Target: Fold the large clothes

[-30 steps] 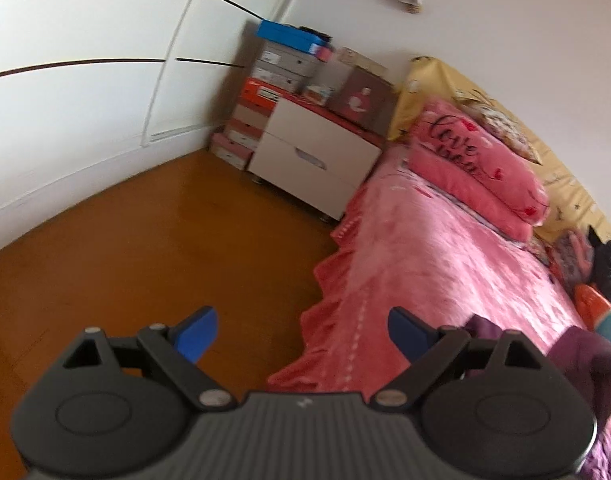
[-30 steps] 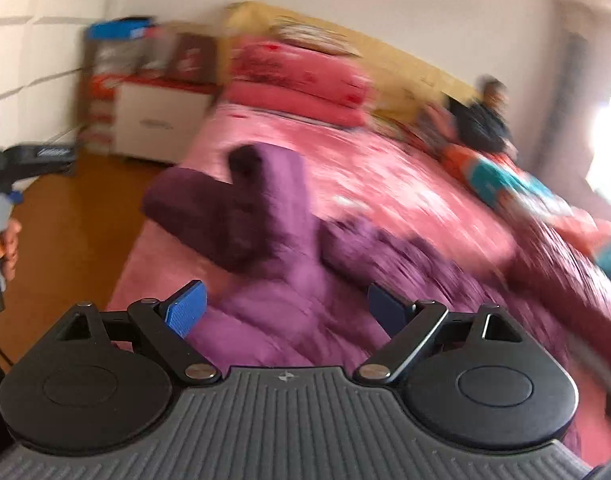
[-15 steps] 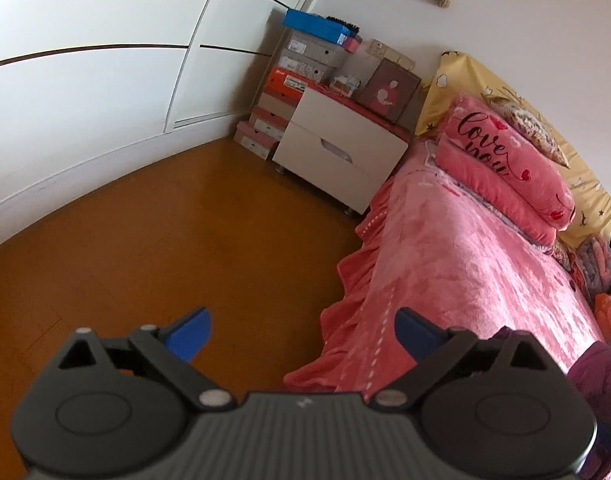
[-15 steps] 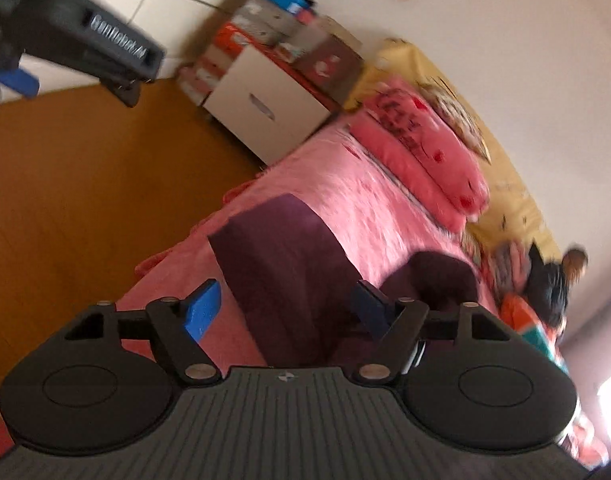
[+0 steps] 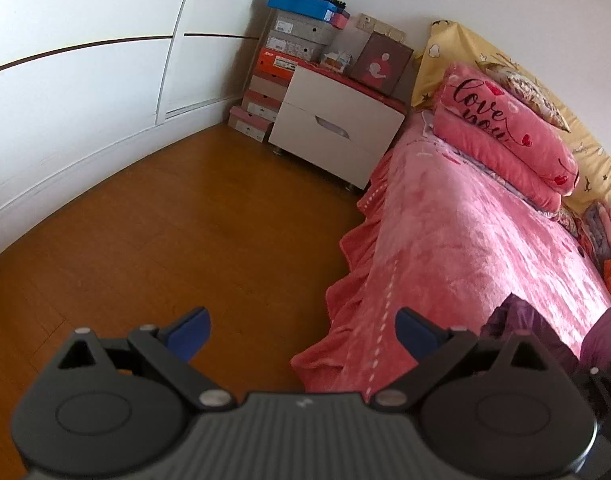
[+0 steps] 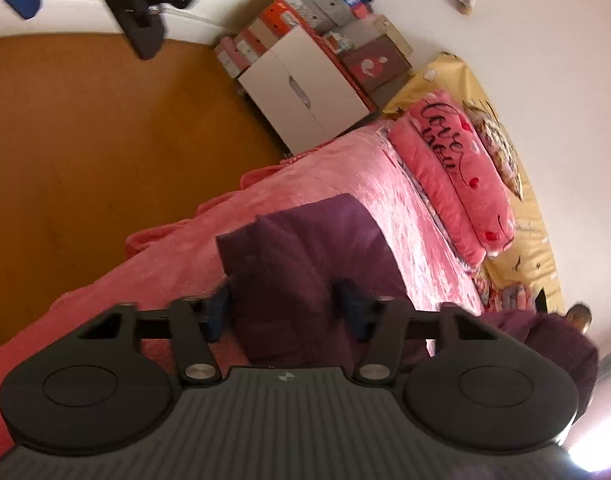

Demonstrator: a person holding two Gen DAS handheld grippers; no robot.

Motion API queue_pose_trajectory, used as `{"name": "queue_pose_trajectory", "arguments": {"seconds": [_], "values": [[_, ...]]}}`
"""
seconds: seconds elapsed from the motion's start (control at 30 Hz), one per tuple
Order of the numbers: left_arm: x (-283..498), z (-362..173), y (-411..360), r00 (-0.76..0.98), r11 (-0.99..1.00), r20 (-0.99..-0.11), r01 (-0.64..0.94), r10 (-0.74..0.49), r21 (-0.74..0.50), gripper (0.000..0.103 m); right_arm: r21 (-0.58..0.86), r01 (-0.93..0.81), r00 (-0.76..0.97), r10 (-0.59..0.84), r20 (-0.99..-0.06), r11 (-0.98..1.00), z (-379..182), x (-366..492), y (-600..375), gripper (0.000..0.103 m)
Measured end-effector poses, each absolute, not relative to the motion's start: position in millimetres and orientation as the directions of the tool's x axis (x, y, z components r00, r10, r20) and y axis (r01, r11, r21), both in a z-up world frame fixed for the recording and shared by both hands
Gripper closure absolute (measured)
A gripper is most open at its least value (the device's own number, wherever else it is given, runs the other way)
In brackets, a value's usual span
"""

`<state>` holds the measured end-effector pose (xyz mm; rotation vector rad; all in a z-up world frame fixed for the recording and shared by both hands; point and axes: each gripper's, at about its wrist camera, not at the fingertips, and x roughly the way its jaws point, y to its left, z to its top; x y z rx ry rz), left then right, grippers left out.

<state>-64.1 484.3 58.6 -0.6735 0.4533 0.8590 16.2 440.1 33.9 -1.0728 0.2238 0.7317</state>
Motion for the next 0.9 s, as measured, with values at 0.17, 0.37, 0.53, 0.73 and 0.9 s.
{"name": "queue_pose_trajectory", "arguments": {"seconds": [0.17, 0.37, 0.53, 0.73, 0.9], "values": [[-61, 60, 483, 0.574, 0.473, -0.617, -0.812, 0.539, -0.342, 0.004, -0.659, -0.618, 0.773, 0.484, -0.41, 0.428, 58, 15, 423, 0.086], [-54, 64, 471, 0.592, 0.53, -0.599, -0.791, 0.539, -0.305, 0.004, -0.426, -0.585, 0.811, 0.503, -0.298, 0.691, 123, 11, 370, 0.092], [-46, 66, 459, 0.612, 0.583, -0.592, -0.765, 0.525, -0.273, 0.004, -0.16, -0.548, 0.827, 0.504, -0.25, 0.821, 165, 8, 314, 0.093], [-39, 67, 444, 0.627, 0.635, -0.58, -0.738, 0.52, -0.229, 0.004, 0.071, -0.487, 0.848, 0.49, -0.202, 0.871, 187, 7, 252, 0.093], [-32, 69, 429, 0.64, 0.674, -0.566, -0.714, 0.52, -0.189, 0.004, 0.172, -0.426, 0.875, 0.452, -0.173, 0.888, 195, 7, 209, 0.093]]}}
